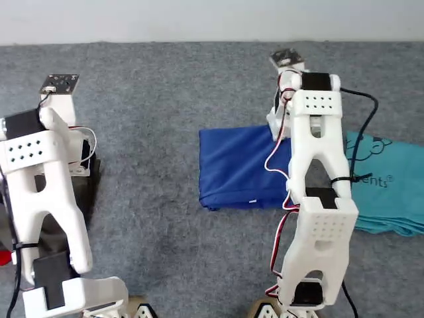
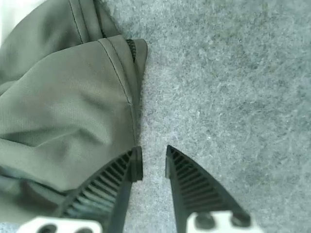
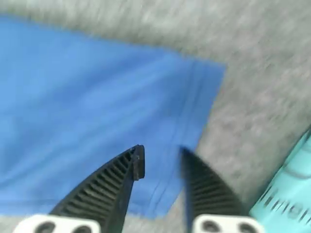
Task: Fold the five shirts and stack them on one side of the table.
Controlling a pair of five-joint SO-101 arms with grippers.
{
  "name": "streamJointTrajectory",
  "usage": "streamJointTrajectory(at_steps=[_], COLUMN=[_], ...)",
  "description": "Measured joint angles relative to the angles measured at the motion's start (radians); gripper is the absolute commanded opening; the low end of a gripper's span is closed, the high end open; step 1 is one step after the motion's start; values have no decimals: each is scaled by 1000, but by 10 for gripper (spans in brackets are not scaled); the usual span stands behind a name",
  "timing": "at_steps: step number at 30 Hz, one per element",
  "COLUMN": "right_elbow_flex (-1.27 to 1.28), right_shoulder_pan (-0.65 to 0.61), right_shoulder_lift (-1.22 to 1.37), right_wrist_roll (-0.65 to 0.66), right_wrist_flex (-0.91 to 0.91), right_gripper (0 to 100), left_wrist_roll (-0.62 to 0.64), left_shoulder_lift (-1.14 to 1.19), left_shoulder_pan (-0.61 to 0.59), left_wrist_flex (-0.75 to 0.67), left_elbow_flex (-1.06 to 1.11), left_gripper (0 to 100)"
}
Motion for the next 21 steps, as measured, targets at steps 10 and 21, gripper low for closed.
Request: streamJointTrajectory(at_steps=[10, 21], right_elbow_flex=[-12, -48], right_shoulder_pan=[-17, -23], right_shoulder_lift=[215, 307], right_wrist_roll=[-218, -203], right_wrist_flex=[37, 40], right_gripper=[319, 10], left_wrist_roll=[0, 0], left_shoulder_lift=[0, 0], left_shoulder_pan=[0, 0], left_wrist_flex=[0, 0], left_elbow_flex=[0, 0], left_gripper=[91, 91])
